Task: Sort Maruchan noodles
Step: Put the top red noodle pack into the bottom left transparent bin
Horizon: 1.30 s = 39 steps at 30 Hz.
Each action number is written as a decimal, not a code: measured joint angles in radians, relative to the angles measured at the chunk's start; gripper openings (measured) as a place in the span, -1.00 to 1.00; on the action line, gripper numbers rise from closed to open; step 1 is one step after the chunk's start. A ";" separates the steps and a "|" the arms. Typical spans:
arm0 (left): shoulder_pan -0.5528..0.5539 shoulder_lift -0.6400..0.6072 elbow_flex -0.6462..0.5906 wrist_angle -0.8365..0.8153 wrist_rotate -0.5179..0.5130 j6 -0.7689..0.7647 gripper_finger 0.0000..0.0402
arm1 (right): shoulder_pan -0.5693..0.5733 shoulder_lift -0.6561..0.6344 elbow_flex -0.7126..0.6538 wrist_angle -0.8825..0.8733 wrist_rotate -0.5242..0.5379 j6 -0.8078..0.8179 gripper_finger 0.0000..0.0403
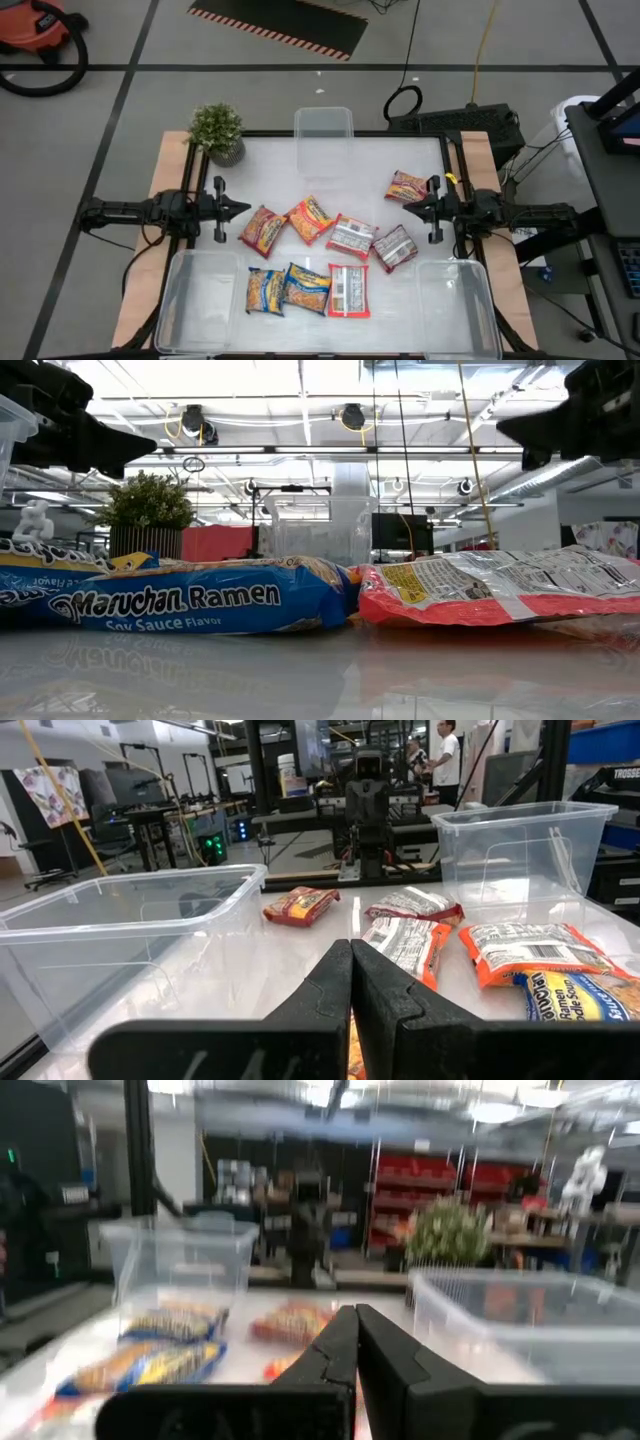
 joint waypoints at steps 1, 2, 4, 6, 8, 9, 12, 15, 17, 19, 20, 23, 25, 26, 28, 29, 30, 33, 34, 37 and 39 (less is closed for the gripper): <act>0.000 0.000 0.000 0.000 0.000 0.001 -0.96 | 0.000 0.000 0.004 0.027 0.000 -0.003 -1.00; 0.000 0.000 0.000 0.000 0.000 0.001 -0.96 | 0.000 0.000 0.012 0.045 0.000 -0.008 -1.00; 0.000 0.000 0.000 0.000 0.000 -0.002 -0.96 | 0.000 0.007 0.030 0.042 0.002 -0.026 -1.00; 0.000 0.000 0.000 0.004 0.000 -0.012 -0.96 | 0.000 0.028 0.070 0.016 0.029 -0.044 -1.00; 0.000 0.000 -0.001 0.014 0.000 -0.031 -0.96 | 0.000 0.061 0.121 0.007 0.059 -0.056 -1.00; 0.000 0.000 -0.001 0.024 -0.001 -0.041 -0.96 | 0.000 0.084 0.148 -0.002 0.059 -0.057 -1.00; 0.000 0.000 -0.001 0.044 -0.002 -0.063 -0.96 | 0.000 0.170 0.235 -0.043 0.060 -0.047 -1.00; 0.000 0.000 -0.001 0.042 -0.002 -0.076 -0.96 | 0.000 0.263 0.353 -0.078 0.060 -0.048 -1.00; 0.000 0.000 -0.001 0.042 -0.002 -0.077 -0.96 | 0.000 0.330 0.434 -0.123 0.084 -0.051 -1.00; 0.000 0.000 -0.001 0.043 -0.002 -0.079 -0.96 | 0.000 0.400 0.518 -0.182 0.136 -0.051 -1.00; 0.000 0.000 -0.001 0.043 -0.002 -0.079 -0.96 | 0.000 0.433 0.563 -0.221 0.164 -0.051 -1.00; 0.000 0.000 -0.001 0.043 -0.002 -0.079 -0.96 | 0.000 0.529 0.692 -0.339 0.231 -0.076 -1.00; 0.000 0.000 -0.001 0.043 -0.001 -0.098 -0.96 | 0.000 0.590 0.764 -0.412 0.272 -0.088 -1.00; 0.000 0.000 -0.001 0.043 -0.002 -0.114 -0.96 | 0.000 0.621 0.794 -0.444 0.291 -0.085 -1.00; 0.000 0.000 -0.001 0.043 -0.001 -0.139 -0.96 | 0.000 0.672 0.843 -0.496 0.326 -0.048 -1.00; 0.000 0.000 -0.001 0.043 -0.001 -0.144 -0.96 | 0.000 0.695 0.862 -0.512 0.344 -0.026 -1.00; 0.000 0.000 -0.001 0.043 -0.001 -0.147 -0.96 | 0.000 0.714 0.878 -0.532 0.353 -0.009 -1.00; 0.000 0.000 -0.001 0.043 -0.001 -0.147 -0.96 | 0.000 0.757 0.900 -0.597 0.373 0.010 -1.00; 0.000 0.000 -0.001 0.043 -0.001 -0.147 -0.96 | 0.000 0.770 0.901 -0.624 0.383 0.030 -1.00; 0.000 0.000 -0.001 0.043 0.000 -0.147 -0.96 | -0.005 0.815 0.901 -0.720 0.433 0.110 -1.00; 0.000 0.000 -0.001 0.043 0.000 -0.151 -0.96 | -0.012 0.848 0.900 -0.800 0.447 0.166 -1.00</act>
